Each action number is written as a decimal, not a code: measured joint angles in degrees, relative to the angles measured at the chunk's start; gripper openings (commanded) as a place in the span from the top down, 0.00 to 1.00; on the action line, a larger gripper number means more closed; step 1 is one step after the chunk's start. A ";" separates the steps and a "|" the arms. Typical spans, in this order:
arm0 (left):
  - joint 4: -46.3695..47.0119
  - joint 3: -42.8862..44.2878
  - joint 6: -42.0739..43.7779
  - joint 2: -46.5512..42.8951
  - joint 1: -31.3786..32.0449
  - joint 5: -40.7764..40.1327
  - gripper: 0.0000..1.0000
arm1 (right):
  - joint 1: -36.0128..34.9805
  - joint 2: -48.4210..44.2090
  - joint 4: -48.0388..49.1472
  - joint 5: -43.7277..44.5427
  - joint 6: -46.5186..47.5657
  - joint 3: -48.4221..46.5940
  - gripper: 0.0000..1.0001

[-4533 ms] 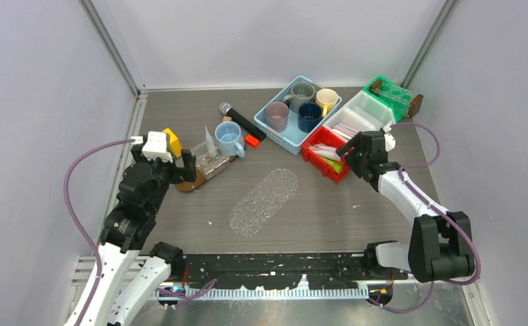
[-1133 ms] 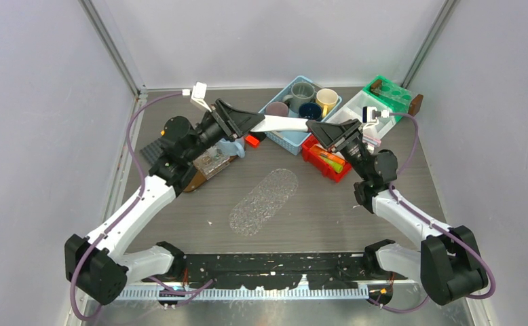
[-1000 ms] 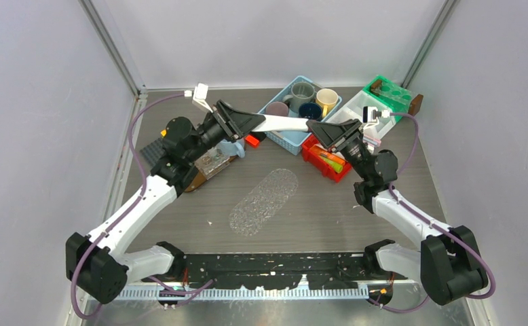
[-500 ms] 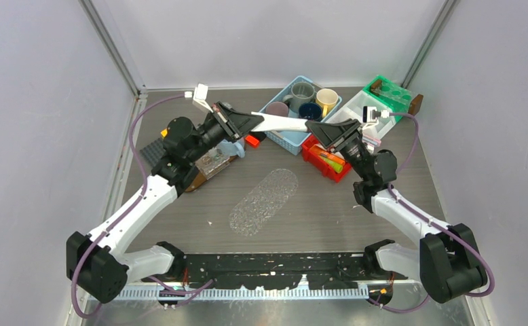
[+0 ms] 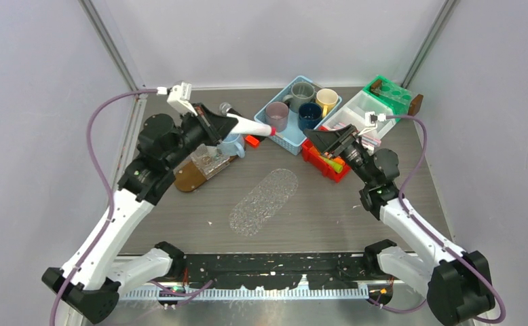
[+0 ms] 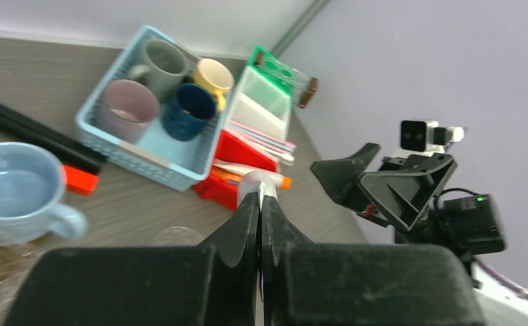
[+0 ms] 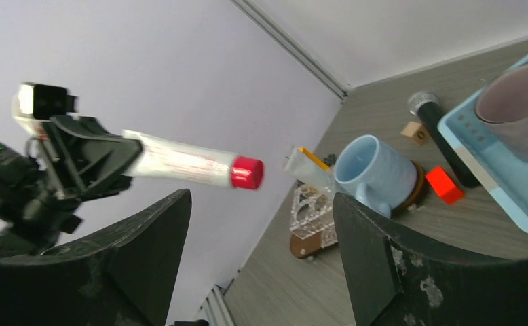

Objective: Prepare toiletry sets of a toothbrush and toothpaste on the tray
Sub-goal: Pick up the toothpaste from the storage box.

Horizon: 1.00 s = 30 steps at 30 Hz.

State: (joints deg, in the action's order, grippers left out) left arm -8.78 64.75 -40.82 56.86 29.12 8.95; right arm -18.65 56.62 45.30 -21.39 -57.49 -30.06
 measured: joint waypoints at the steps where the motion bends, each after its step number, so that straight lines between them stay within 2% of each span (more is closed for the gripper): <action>1: -3.65 2.10 2.62 -0.59 0.00 -1.51 1.00 | 0.00 -0.98 -3.54 0.42 1.64 -0.37 0.16; 11: -30.91 18.10 20.02 -0.83 0.00 -15.76 1.00 | 0.00 -9.88 -36.04 8.11 19.89 -8.59 0.14; 17: -42.29 24.30 26.73 3.39 -0.22 -23.17 1.00 | 0.00 -13.77 -48.81 13.57 27.30 -11.91 0.14; 22: -46.75 25.44 30.05 7.91 -2.60 -25.07 1.00 | 0.00 -14.71 -55.10 16.09 31.08 -12.26 0.13; 30: -47.25 25.44 32.41 14.25 -10.21 -22.16 1.00 | 0.00 -15.87 -59.82 19.74 35.26 -12.26 0.13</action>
State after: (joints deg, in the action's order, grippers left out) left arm -56.03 90.19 -8.40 71.11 18.92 -13.21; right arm -18.65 40.75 -14.52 -1.65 -22.24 -42.33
